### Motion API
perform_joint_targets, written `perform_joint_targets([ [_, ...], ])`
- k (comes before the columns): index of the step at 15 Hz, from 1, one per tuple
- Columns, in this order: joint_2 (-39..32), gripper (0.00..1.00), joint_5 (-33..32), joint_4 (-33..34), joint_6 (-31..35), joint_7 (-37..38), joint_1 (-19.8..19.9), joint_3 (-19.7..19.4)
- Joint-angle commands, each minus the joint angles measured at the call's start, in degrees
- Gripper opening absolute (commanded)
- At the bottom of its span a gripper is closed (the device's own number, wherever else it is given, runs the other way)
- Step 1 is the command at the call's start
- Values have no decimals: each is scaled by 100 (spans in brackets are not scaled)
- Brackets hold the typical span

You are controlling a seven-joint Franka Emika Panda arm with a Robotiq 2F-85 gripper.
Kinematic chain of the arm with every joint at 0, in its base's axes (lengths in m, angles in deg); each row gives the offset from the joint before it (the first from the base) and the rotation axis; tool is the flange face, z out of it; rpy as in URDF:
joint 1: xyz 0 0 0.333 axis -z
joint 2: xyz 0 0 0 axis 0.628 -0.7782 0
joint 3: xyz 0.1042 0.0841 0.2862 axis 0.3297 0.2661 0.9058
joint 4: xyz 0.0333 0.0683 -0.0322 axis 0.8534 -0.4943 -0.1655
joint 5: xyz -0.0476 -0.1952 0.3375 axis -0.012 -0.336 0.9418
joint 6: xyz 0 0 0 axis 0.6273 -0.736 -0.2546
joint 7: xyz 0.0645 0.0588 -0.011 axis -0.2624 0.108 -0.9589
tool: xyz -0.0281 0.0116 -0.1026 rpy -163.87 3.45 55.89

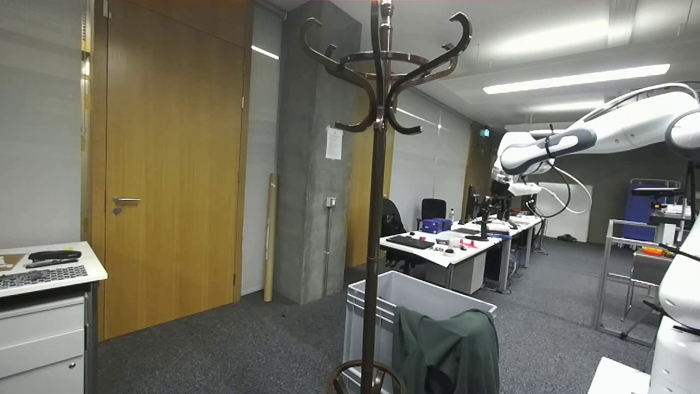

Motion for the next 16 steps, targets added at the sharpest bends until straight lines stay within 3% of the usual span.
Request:
perform_joint_targets([
  [1,235,100,277,-594,242,-608,14,-157],
  [7,99,100,1039,-1199,784,-2215,-67,-479],
  [8,7,100,790,-993,562,-1662,5,-346],
  [16,-2,100,909,-1103,613,-2008,-13,-405],
])
